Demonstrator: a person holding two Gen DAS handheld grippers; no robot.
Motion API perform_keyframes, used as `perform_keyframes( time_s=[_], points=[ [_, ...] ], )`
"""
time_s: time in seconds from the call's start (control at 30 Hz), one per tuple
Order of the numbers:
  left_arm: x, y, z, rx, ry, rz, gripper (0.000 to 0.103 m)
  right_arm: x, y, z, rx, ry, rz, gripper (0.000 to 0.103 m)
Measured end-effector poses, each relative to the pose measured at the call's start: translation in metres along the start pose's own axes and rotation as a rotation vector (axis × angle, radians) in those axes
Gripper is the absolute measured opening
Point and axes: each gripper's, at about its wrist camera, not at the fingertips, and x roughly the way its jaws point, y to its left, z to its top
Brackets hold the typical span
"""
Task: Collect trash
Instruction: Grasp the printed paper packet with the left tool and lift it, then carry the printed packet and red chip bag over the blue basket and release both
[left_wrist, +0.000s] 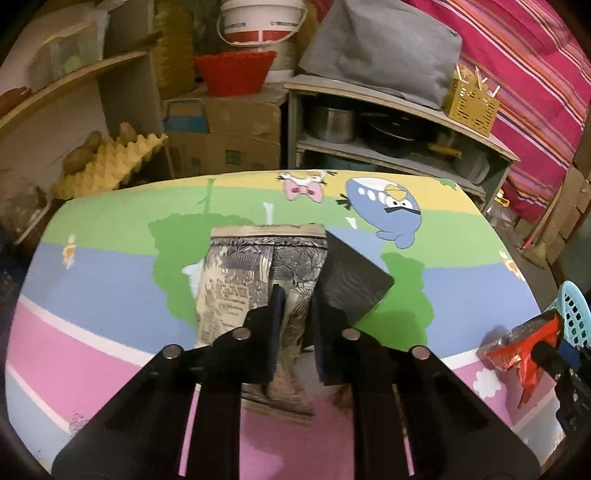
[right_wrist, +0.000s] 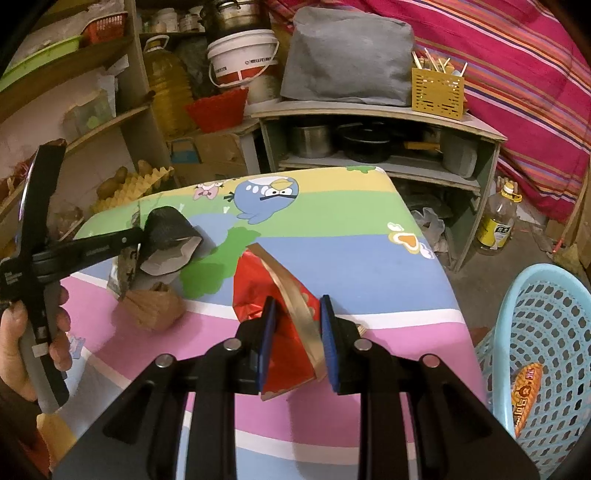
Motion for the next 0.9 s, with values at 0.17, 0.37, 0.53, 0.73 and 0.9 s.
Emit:
perform_keyframes(
  time_s=[0.17,0.37,0.53,0.73,0.9],
  points=[
    [-0.039,0.015,-0.005,-0.014,-0.040,0.036,0.010,-0.009,0.000,-0.002,-0.011,-0.010,0.010,0.024],
    [-0.089,0.012,-0.014,0.007,-0.089,0.048,0.010,-0.035,-0.005,0.000,-0.005,-0.054,0.015,0.024],
    [-0.124,-0.009,-0.016,0.017,-0.132,0.014,0.010,-0.059,-0.022,0.004,-0.009,-0.077,-0.016,0.024],
    [-0.152,-0.059,-0.019,0.083,-0.185,-0.042,0.010,-0.092,-0.062,0.008,-0.001,-0.088,-0.058,0.024],
    [-0.165,-0.109,-0.018,0.119,-0.206,-0.146,0.010,-0.127,-0.110,0.010,0.001,-0.098,-0.147,0.024]
  ],
)
